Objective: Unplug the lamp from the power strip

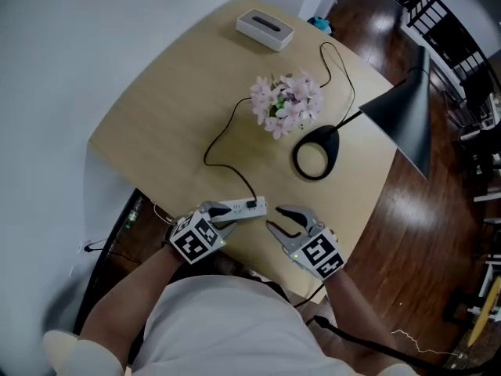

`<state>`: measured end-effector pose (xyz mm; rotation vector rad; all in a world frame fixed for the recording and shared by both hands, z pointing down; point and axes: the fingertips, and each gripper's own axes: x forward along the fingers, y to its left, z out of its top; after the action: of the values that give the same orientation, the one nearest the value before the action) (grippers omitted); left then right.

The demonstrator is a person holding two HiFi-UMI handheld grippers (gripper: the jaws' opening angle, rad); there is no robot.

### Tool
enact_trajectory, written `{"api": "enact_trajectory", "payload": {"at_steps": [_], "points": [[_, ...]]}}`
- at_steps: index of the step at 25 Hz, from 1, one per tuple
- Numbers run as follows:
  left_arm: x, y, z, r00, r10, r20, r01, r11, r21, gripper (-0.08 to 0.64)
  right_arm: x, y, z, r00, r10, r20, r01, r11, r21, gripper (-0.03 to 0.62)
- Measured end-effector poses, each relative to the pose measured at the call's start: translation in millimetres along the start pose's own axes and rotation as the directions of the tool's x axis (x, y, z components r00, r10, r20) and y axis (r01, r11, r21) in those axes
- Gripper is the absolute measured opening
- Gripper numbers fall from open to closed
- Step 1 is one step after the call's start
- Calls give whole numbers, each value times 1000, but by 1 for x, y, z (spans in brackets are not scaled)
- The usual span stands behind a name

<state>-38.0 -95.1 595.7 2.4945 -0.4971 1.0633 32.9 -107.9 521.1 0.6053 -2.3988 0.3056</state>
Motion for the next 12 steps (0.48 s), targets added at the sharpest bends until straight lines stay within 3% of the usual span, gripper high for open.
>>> {"api": "enact_trajectory", "payload": {"at_steps": [9,12], "points": [[20,11,-7,994,-58,-89,66,993,99,7,49,-7,-5,997,14,-74,-12,999,31,146],[24,10,-11,991,-76,-110,89,989,117,2,61,-6,-6,995,18,-93,-15,999,34,146]]}}
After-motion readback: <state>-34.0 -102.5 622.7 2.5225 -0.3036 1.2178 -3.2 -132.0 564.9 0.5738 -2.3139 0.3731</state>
